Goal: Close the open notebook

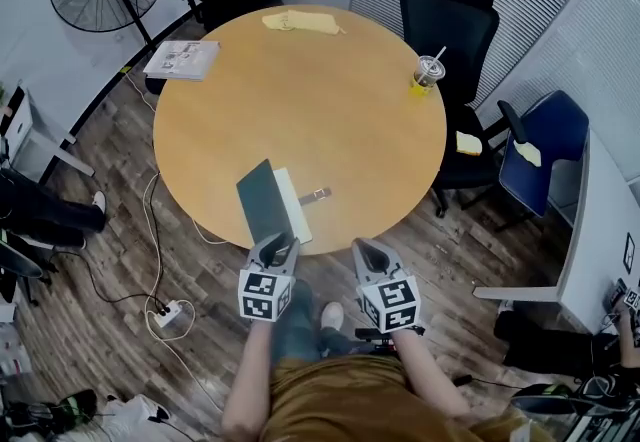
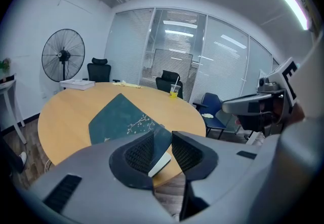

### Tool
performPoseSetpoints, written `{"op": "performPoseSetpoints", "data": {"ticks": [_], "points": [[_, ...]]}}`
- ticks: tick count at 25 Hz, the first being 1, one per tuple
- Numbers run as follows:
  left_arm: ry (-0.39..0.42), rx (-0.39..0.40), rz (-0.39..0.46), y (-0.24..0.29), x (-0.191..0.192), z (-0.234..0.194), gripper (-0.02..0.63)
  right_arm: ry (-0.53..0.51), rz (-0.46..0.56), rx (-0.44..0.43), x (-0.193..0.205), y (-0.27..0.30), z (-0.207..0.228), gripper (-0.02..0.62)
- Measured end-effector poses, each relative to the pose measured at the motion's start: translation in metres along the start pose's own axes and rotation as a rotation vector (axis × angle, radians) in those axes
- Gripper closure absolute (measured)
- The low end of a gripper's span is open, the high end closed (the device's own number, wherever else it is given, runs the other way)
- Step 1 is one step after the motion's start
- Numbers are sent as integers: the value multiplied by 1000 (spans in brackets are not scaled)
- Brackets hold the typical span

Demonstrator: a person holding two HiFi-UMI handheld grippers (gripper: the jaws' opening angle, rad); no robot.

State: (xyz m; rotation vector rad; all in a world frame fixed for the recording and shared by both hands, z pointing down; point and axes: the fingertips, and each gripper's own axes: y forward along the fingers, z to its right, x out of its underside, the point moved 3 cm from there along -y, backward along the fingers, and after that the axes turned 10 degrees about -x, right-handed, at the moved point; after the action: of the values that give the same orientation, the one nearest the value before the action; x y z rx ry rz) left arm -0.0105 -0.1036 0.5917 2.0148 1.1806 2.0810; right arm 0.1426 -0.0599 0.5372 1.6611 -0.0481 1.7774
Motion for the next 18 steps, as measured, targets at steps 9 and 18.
{"op": "performPoseSetpoints", "data": {"ticks": [9,18], "points": [[41,4,-2,13,4,8,477,24,-32,32,12,-5,12,584],[86,13,0,26,11,11,469,36,-73,35,23,-2,17,583]]}}
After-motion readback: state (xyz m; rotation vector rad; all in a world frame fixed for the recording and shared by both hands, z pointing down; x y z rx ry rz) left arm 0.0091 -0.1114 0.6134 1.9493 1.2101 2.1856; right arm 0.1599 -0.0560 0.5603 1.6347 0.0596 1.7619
